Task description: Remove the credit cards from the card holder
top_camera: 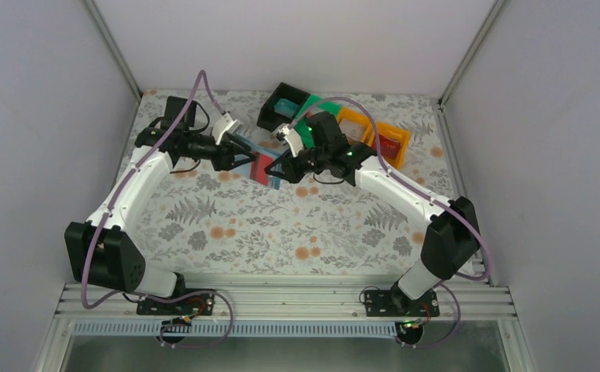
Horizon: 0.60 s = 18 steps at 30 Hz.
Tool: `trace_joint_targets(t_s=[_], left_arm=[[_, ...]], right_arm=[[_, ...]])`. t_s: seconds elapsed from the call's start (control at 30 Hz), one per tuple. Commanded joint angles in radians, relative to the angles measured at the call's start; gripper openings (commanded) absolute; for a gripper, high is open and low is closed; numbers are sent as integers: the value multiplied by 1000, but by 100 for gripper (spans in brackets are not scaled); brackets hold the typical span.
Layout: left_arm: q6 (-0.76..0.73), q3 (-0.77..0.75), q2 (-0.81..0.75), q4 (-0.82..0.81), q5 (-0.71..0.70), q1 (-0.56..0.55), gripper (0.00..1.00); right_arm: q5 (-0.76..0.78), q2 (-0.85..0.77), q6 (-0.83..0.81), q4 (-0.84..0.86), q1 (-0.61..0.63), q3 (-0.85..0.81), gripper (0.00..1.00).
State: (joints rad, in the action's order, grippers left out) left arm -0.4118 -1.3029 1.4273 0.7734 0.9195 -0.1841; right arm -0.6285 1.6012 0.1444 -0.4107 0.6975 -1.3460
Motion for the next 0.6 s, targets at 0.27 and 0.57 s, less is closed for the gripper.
trace_joint_targets(t_s=[0.27, 0.57], left_arm=[[-131, 16, -40, 85, 246, -85, 22], [-166, -17, -12, 131, 320, -112, 3]], right_arm=[[-200, -108, -108, 177, 13, 20, 4], [-240, -121, -93, 256, 13, 33, 4]])
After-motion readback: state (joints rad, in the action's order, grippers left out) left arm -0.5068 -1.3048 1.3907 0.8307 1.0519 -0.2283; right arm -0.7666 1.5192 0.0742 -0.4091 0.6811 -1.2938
